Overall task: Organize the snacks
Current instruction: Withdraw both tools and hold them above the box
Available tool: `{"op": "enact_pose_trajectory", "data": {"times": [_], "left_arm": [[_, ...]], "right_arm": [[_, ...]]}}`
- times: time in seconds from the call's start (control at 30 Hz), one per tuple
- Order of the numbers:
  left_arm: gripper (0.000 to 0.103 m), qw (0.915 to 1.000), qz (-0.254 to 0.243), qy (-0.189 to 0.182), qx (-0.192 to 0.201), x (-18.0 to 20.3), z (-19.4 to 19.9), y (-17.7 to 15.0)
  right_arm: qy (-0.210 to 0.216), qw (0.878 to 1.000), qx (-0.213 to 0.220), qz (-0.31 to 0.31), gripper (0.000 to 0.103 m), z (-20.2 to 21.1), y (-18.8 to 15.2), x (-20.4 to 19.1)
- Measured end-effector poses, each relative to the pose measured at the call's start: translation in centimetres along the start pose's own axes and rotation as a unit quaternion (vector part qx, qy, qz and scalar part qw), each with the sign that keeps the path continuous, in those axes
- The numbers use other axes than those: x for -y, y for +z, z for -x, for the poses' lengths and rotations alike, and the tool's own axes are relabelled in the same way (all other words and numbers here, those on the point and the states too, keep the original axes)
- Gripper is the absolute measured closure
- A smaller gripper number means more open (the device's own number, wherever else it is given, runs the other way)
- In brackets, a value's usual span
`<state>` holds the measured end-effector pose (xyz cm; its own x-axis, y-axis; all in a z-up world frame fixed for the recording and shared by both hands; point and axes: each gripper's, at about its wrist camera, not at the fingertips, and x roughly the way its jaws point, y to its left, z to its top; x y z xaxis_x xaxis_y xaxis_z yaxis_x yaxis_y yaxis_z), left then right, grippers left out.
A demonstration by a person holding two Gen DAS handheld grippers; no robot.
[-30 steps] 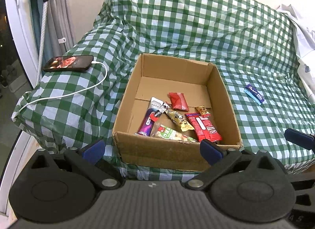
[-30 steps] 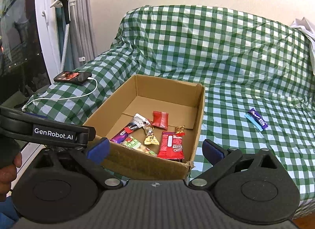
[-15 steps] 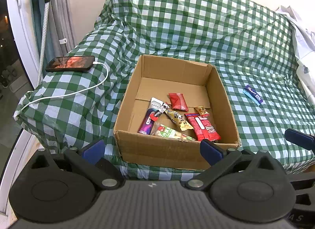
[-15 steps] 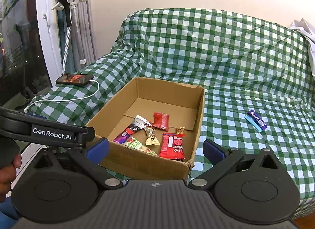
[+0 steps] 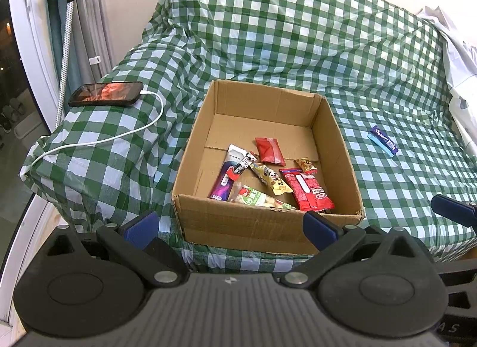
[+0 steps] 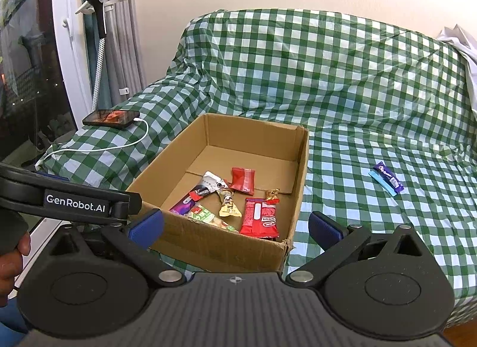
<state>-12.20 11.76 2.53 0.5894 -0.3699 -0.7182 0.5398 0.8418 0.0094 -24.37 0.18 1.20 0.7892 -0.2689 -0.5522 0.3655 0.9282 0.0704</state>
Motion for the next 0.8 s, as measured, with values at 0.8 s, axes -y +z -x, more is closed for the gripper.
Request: {"op": "enact_pose_trajectory", "data": {"times": [0.8], "left_arm": [[0.0, 0.9999, -0.003, 0.001, -0.012, -0.02, -0.93, -0.17]], "right_arm": [[0.001, 1.0, -0.004, -0.003, 0.001, -0.11, 0.02, 0.13]]}}
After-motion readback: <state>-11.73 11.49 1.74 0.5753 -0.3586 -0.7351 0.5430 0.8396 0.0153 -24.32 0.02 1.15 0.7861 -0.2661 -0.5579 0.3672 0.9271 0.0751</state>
